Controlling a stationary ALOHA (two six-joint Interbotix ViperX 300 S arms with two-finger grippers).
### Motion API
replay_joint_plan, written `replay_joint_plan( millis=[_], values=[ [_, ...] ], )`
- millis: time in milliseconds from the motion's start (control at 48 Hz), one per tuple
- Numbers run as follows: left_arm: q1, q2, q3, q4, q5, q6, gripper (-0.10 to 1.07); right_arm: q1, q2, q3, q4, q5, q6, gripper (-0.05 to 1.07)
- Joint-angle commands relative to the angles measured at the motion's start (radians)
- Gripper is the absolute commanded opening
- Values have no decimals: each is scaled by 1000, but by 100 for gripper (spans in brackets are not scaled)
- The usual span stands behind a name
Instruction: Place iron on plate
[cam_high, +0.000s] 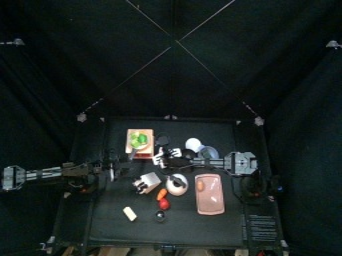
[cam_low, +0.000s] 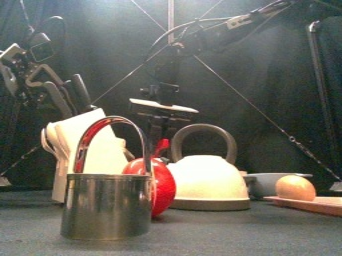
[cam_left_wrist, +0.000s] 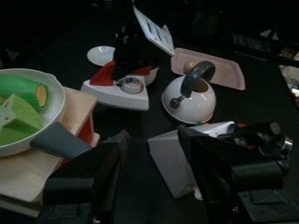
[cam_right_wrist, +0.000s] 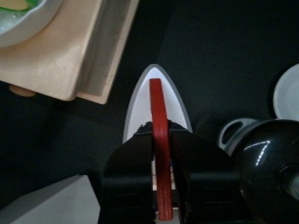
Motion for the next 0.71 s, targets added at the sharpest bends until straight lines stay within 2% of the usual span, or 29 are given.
replay_joint_plan(
  millis=[0, 438, 688],
  values=[
    [-2, 2, -20, 0, 0, 0, 87, 3, -48, -31, -8, -6, -2, 36],
    [5, 2, -26, 14, 2, 0, 87, 109, -186, -23, -140, 12, 0, 36],
    [8, 2, -26, 14, 2, 0, 87, 222, -281, 12, -186, 103, 2, 36]
  ],
)
